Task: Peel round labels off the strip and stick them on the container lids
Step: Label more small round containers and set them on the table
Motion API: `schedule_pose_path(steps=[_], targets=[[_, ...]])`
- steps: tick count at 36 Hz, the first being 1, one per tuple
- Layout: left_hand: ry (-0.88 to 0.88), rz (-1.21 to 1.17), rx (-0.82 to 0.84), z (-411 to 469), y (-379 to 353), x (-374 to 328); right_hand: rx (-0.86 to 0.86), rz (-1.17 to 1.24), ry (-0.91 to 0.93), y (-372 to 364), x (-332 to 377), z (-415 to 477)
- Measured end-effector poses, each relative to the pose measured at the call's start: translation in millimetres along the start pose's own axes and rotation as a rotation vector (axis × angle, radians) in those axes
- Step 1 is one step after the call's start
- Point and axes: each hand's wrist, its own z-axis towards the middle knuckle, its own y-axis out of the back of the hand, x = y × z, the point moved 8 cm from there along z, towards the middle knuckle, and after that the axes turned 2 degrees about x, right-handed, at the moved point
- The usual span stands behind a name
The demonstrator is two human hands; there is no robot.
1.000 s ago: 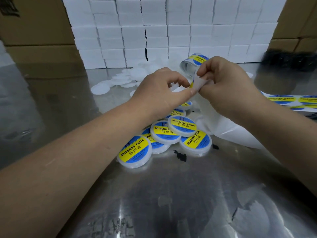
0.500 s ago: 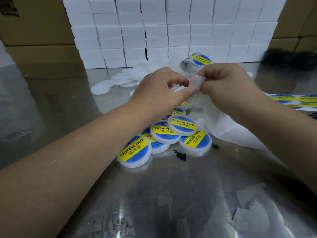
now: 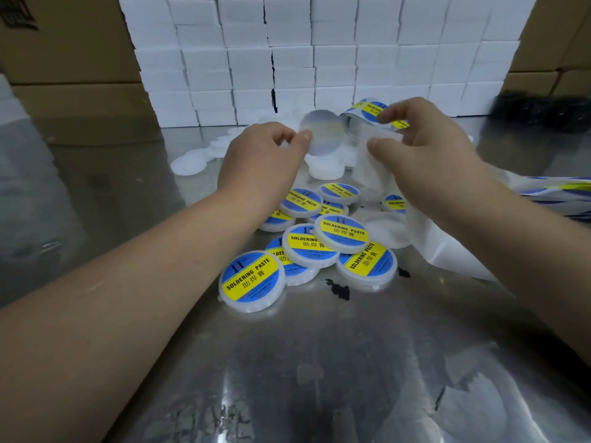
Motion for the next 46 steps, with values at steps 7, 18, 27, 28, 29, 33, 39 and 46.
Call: schedule_pose_path(steps=[7,18,27,28,29,33,39,46], targets=[[0.043,-0.054,-0.063,1,7,7,-0.056,-0.196,0.076,8,6,-1],[-0.099,0.039,-0.102,-4,9,-9,0.032,-0.184,0.159,-2,20,-9],[-0.235,0.076,-0.130,-11,11,-22,0.048,0.087,-0.055,0,7,-6],[-0.250,0.082,-0.130,-11,12,-24,0.040,0.100,-0.074,1,5,-5],[-0.265,0.091,-0.129,-12,13,-26,0.032,0.111,-0.091,1,3,-4],[-0.337,0.131,-0.111,-14,14,-32,0.012,0.183,-0.153,1,-2,-4],[-0.421,0.174,-0.119,-18,15,-41,0.003,0.203,-0.203,2,-6,-3],[-0.401,0.241,-0.130,-16,16,-42,0.012,0.164,-0.173,2,-4,-3]])
